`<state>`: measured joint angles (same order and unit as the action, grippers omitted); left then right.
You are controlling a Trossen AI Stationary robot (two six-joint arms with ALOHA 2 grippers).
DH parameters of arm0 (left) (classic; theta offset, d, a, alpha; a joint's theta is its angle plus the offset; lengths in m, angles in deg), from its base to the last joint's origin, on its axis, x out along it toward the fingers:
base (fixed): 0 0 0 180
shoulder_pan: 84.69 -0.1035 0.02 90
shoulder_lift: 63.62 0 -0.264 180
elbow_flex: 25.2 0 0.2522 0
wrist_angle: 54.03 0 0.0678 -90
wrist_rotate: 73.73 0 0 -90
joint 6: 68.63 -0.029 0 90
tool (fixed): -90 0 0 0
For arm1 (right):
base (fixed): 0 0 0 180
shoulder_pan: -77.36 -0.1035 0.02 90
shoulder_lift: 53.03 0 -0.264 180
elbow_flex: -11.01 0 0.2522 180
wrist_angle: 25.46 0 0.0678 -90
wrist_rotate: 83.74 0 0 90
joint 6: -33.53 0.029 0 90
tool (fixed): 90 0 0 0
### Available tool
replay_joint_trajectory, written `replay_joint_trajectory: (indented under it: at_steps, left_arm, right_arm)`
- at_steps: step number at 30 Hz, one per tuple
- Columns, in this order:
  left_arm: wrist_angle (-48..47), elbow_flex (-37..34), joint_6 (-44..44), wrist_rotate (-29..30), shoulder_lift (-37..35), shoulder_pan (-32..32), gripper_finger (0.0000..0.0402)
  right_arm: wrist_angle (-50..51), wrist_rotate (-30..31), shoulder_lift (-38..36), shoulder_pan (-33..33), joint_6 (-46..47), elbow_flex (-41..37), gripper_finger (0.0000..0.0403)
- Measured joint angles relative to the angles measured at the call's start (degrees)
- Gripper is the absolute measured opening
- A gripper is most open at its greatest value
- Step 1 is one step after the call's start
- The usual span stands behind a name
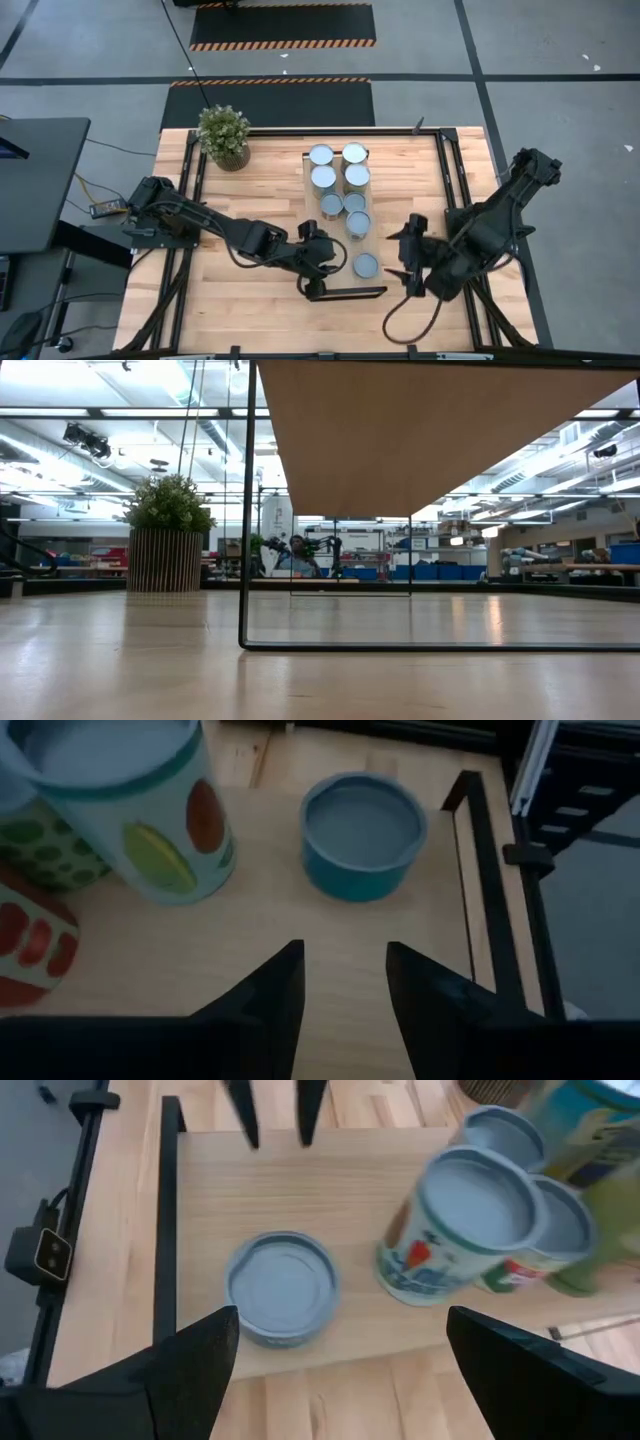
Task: Pick and place cans onto a shelf
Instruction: Adjust the canned goods on the shelf
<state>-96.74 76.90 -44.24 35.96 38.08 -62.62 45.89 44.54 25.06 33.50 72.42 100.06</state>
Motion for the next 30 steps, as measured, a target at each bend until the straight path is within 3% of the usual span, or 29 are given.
replay_joint_trajectory:
  at_steps: [7, 14, 21, 24, 30]
  left_arm:
    - [0.30, 0.02, 0.61, -0.29, -0.24, 0.08, 0.0149]
    - [-0.41, 1.84, 1.95, -0.62, -0.54, 0.41, 0.0149]
    - [-2.71, 5.55, 1.89, -0.63, -0.59, 0.72, 0.0149]
    - [-4.10, 6.20, 1.88, -0.65, -0.57, 0.71, 0.0149]
    - [-3.96, 6.38, 1.86, -0.67, -0.57, 0.71, 0.0149]
  right_arm:
    - [-5.77, 4.63, 5.57, -2.96, -2.08, -1.29, 0.0366]
    - [-5.88, 9.29, 12.88, -4.17, -5.19, -1.31, 0.0366]
    - [-5.70, 15.64, 15.47, -4.07, -5.46, -1.14, 0.0365]
    - [-4.95, 15.67, 15.54, -3.10, -6.38, -1.24, 0.0365]
    - [-4.03, 9.83, 15.68, -0.87, -7.16, -1.38, 0.0352]
